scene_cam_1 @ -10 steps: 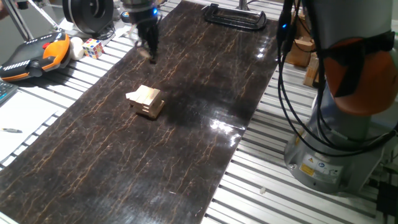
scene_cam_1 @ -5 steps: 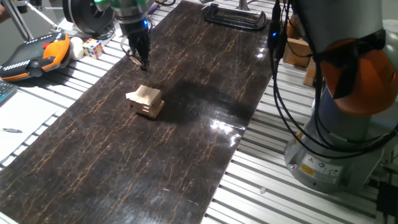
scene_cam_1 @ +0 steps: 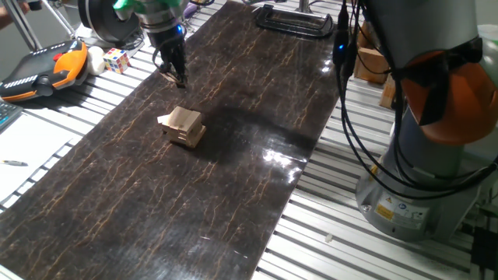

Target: Play Jenga

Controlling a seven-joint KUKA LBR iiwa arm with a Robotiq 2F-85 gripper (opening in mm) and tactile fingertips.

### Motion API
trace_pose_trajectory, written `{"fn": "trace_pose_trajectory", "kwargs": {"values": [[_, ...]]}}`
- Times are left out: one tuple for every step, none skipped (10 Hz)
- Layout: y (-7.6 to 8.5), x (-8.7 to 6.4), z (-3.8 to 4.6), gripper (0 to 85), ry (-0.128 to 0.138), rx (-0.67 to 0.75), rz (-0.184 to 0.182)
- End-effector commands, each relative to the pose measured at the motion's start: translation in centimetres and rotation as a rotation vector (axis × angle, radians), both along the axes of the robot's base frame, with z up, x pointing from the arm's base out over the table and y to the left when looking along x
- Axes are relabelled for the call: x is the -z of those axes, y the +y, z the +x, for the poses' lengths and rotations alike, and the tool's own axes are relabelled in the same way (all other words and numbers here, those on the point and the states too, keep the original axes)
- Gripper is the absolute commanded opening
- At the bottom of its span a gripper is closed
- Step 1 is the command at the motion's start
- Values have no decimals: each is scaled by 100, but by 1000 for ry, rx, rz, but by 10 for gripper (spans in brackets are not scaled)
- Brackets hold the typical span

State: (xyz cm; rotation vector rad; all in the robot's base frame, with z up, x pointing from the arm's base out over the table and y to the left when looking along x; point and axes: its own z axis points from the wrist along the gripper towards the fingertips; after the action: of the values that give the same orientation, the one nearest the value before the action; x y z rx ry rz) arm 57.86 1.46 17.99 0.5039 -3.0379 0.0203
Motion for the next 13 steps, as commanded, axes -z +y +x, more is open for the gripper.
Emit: {"fn": "trace_pose_trajectory", "kwargs": {"values": [[1, 0, 1, 7, -1, -1, 9], [1, 0, 1, 7, 0, 7, 18], [1, 0, 1, 10, 11, 21, 22], [1, 0, 1, 57, 21, 44, 28], [18, 0, 11, 167, 3, 79, 29], [52, -5, 43, 273, -24, 103, 24], [88, -25, 93, 387, -45, 121, 23], [147, -34, 153, 460, -48, 136, 14], [181, -5, 213, 520, -65, 156, 16], [179, 48, 269, 537, -65, 161, 25], [188, 109, 325, 540, -68, 161, 27], [191, 183, 393, 543, -75, 162, 43], [194, 260, 451, 537, -75, 154, 54]]}}
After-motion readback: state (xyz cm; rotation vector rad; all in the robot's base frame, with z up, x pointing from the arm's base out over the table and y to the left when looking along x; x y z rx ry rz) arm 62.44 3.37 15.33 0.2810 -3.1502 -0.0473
